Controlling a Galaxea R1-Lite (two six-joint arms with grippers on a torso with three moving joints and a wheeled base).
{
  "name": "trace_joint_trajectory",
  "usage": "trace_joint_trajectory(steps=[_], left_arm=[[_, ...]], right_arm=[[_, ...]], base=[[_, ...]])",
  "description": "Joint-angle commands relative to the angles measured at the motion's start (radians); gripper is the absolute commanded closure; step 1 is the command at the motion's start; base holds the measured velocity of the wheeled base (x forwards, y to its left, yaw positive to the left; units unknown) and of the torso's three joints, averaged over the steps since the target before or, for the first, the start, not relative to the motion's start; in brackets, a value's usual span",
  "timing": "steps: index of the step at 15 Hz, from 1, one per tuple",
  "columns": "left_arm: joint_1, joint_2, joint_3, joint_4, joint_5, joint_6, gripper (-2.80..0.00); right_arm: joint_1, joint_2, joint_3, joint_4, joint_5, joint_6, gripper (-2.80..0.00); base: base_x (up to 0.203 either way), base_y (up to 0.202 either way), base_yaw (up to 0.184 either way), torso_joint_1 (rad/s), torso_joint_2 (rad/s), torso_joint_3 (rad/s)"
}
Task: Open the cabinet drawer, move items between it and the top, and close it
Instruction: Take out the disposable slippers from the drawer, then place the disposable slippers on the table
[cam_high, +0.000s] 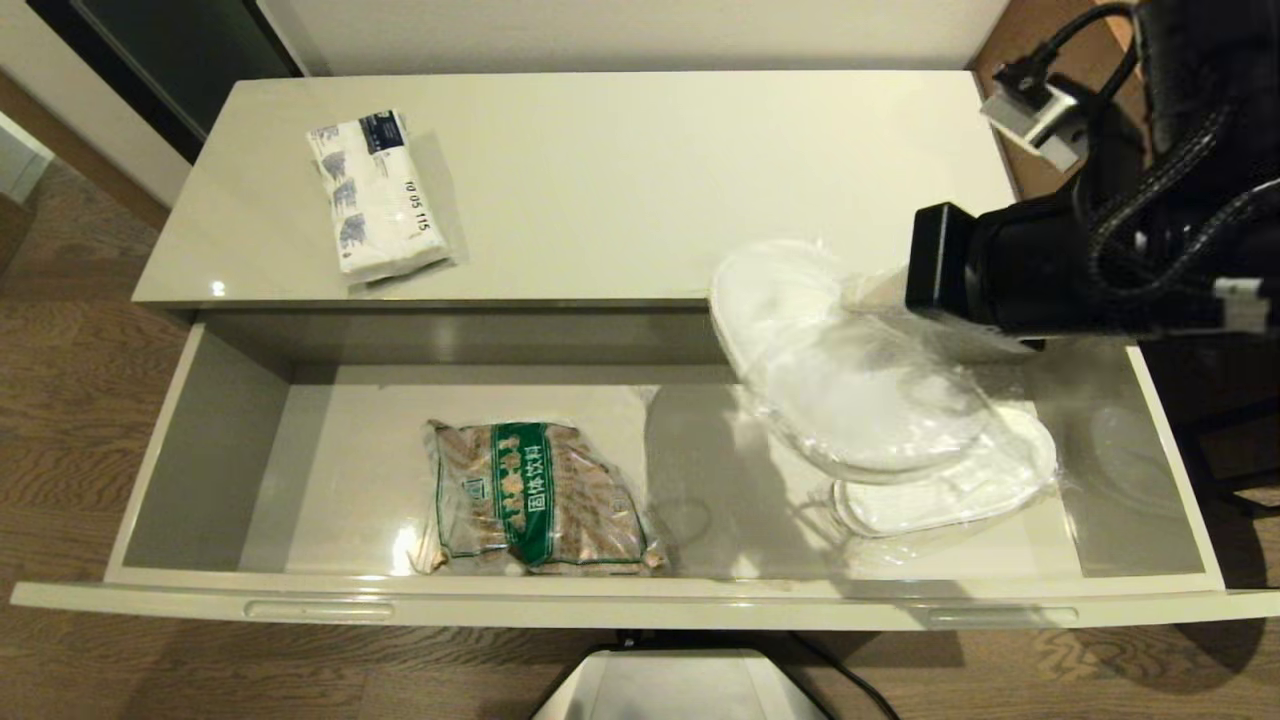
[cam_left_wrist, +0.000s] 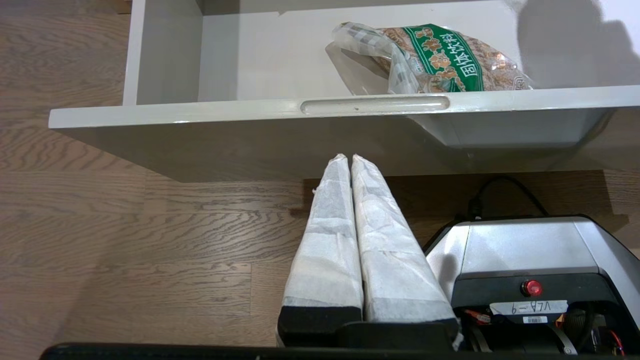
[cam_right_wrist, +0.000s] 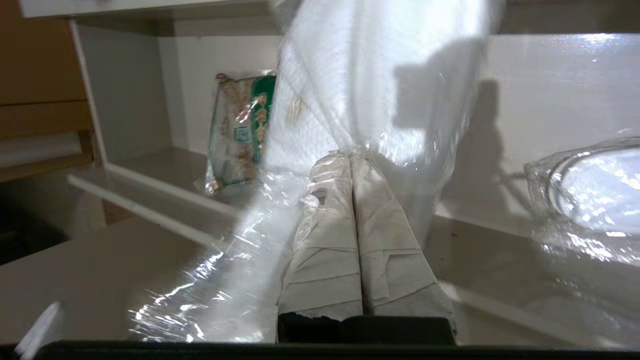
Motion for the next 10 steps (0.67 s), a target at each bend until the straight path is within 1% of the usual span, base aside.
trace_joint_trajectory(steps=[1,3,4,7,8,9,10], left_arm=[[0.001,0.001,0.002,0.000,0.000,0.000,0.00],[0.001,0.001,0.002,0.000,0.000,0.000,0.00],[0.001,0.001,0.002,0.000,0.000,0.000,0.00],[0.001,0.001,0.002,0.000,0.000,0.000,0.00],[0.001,0.001,0.001,0.000,0.000,0.000,0.00],[0.001,0.001,0.001,0.000,0.000,0.000,0.00],[0.001,0.001,0.002,0.000,0.000,0.000,0.00]], right_arm=[[0.000,-0.036,-0.125,0.149,0.002,0.006,0.00],[-0.007,-0.030,-0.193,0.176,-0.018,0.010,0.00],[-0.029,-0.014,-0.223,0.175,-0.038,0.010,0.00],[-0.121,0.126,-0.361,0.171,-0.145,0.028,0.00],[-0.158,0.185,-0.413,0.147,-0.171,0.048,0.00],[-0.200,0.252,-0.448,0.083,-0.196,0.060,0.00],[-0.244,0.316,-0.468,-0.046,-0.226,0.052,0.00]], base=[[0.000,0.000,0.000,0.000,0.00,0.000],[0.000,0.000,0.000,0.000,0.00,0.000],[0.000,0.000,0.000,0.000,0.00,0.000],[0.000,0.000,0.000,0.000,0.00,0.000],[0.000,0.000,0.000,0.000,0.00,0.000],[0.000,0.000,0.000,0.000,0.00,0.000],[0.000,0.000,0.000,0.000,0.00,0.000]])
